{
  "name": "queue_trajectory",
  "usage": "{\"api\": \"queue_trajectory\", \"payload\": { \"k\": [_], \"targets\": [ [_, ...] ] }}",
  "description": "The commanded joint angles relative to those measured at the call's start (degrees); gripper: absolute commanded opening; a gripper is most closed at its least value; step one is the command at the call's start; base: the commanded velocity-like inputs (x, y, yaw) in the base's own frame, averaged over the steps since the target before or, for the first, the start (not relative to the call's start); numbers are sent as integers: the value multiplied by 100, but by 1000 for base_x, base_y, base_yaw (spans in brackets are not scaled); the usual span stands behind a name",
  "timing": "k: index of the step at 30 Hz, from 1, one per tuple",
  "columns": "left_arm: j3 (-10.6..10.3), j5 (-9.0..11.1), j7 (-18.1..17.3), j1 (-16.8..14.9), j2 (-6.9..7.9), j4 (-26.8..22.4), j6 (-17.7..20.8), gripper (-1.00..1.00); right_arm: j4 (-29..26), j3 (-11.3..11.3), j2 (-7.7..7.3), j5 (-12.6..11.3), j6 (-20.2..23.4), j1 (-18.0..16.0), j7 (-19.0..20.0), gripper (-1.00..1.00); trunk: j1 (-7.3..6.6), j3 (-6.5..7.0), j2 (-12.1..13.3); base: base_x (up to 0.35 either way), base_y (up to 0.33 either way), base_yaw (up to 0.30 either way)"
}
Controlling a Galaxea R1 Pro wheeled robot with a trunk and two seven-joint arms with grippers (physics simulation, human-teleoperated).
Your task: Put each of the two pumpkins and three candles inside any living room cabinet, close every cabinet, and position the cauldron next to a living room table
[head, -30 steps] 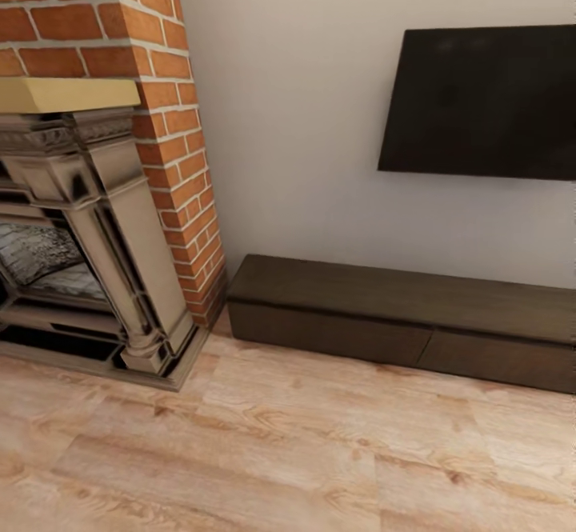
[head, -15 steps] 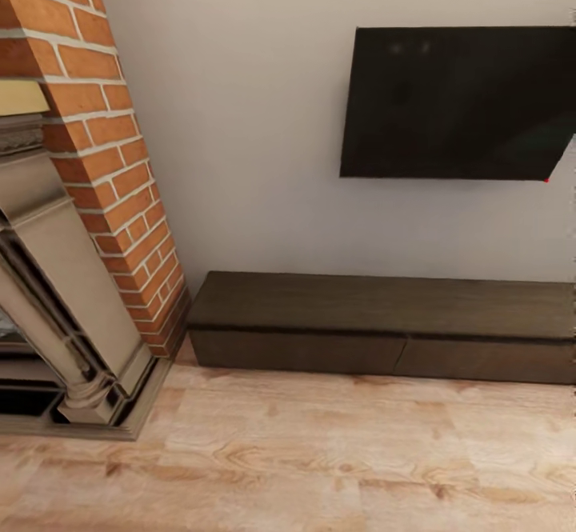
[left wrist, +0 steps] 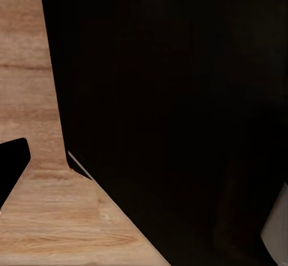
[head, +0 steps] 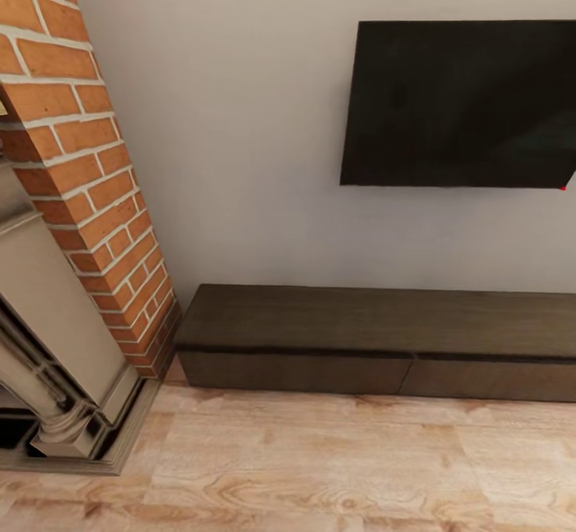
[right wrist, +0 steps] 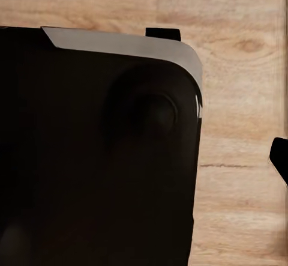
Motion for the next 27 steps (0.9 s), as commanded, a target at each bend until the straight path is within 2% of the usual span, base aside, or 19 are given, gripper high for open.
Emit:
{"api": "queue_trajectory", "payload": {
  "k": [1,4,10,11,14,15,18,22,24,27],
  "targets": [
    [3,3,0,0,4,-31,-1,100,0,0,-13,-1,-55,0,-1,100,0,0,0,72,0,0],
    [7,9,0,0,-1,-150,1,100,30,-11,-18,-14,-231,0,-2,100,0,0,0,28,0,0],
    [-1,2,0,0,-14,-243,-2,100,76,-42,2,-81,-272,0,-2,100,0,0,0,4,0,0],
    [-2,-3,4,0,36,-446,0,100,89,-52,8,-94,-273,0,2,100,0,0,0,0,0,0],
    [6,-2,20,0,33,-588,2,100,94,-43,12,-85,-277,0,-1,100,0,0,0,0,0,0],
    [-8,-39,38,0,49,-1232,-2,100,-8,-51,-80,-57,-274,0,-3,100,0,0,0,0,0,0],
    [-7,-42,28,-5,55,-1330,-5,100,-35,-40,-114,-45,-265,0,20,100,0,0,0,0,0,0],
    [-5,-16,-34,-127,202,-2236,19,100,-3,11,-122,-23,-251,0,7,100,0,0,0,0,0,0],
    [-15,-23,-148,-142,202,-2650,38,100,7,15,-124,-26,-251,0,-1,100,0,0,0,0,0,0],
    [-28,-33,-525,-155,166,-3426,132,100,13,25,-122,-16,-251,0,3,100,0,0,0,0,0,0]
  ]
}}
